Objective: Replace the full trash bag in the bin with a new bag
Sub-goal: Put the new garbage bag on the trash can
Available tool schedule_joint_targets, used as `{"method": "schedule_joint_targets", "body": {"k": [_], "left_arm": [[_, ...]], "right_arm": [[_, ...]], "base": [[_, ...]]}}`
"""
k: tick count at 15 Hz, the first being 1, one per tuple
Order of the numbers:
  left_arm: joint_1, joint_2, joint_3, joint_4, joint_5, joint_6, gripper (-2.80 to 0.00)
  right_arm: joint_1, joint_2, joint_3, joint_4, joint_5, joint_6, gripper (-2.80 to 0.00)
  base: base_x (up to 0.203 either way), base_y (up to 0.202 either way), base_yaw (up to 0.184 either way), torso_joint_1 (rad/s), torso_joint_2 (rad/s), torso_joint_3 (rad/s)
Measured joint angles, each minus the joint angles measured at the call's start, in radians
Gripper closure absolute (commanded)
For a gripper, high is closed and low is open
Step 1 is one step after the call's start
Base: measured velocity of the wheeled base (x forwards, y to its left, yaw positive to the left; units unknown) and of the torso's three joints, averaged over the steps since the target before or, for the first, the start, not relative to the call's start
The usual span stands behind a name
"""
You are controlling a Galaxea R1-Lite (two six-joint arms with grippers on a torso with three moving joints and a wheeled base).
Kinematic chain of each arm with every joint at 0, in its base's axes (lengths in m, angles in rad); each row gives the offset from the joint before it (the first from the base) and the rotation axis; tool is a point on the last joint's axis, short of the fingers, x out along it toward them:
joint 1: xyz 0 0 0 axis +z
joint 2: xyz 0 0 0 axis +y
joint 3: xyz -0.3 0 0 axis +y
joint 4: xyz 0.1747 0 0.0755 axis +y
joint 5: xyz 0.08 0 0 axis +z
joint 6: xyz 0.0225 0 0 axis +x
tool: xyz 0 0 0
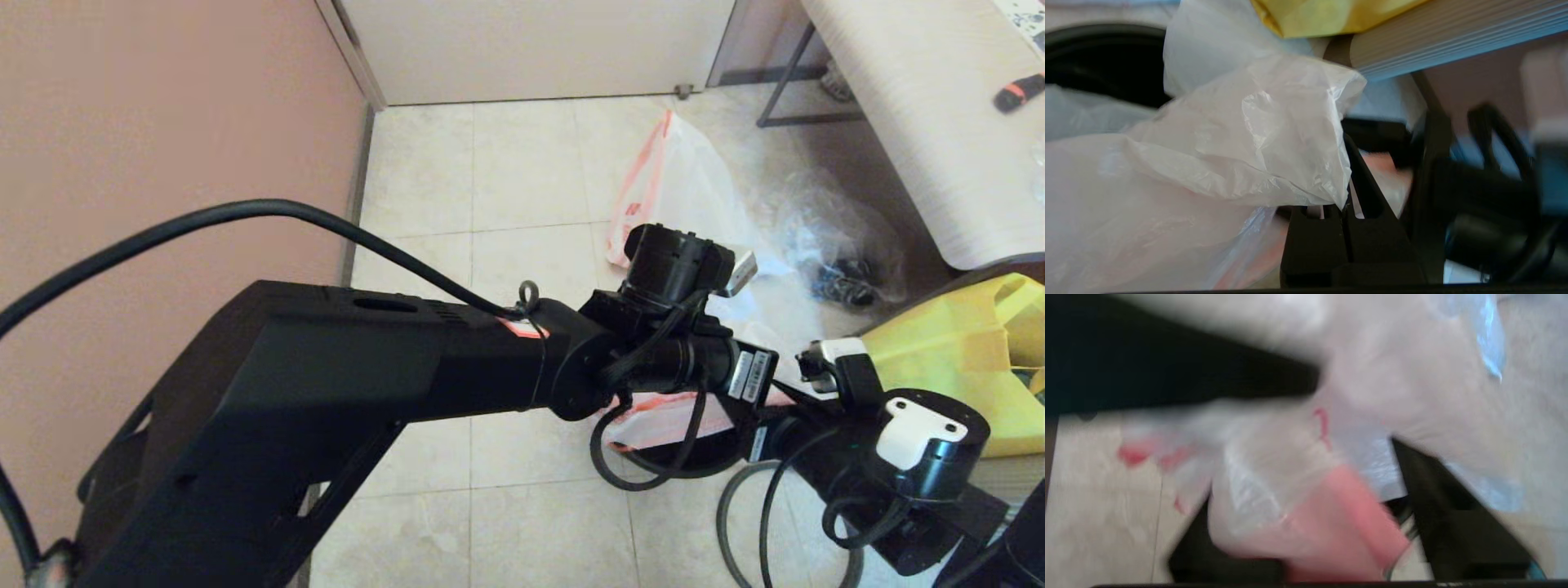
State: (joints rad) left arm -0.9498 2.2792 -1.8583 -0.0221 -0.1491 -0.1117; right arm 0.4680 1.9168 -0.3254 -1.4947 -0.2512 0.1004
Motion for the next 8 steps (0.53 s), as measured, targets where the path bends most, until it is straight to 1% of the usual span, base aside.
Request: {"method": "schedule_joint_targets", "body": {"k": [3, 6, 8], "left_arm": [[0.008, -0.017, 0.027, 0.003, 0.001, -0.006, 0.00], [0.022, -0.020, 0.011, 0.007, 0.002, -0.004, 0.00], [0.024, -0.015, 0.007, 0.011, 0.007, 0.000, 0.00]], "right_arm": [[-0.029, 0.017, -0.017, -0.003, 0.056, 0.000, 0.00], [-0.045, -0.004, -0.012, -0.004, 0.096, -0.002, 0.00], [-0.067, -0.044, 0.001, 0.002, 0.146, -0.006, 0.00]], "base": [[0.000, 0.000, 0.000, 0.000, 0.00, 0.000], [0.000, 0.000, 0.000, 0.000, 0.00, 0.000], [0.000, 0.000, 0.000, 0.000, 0.00, 0.000]]}}
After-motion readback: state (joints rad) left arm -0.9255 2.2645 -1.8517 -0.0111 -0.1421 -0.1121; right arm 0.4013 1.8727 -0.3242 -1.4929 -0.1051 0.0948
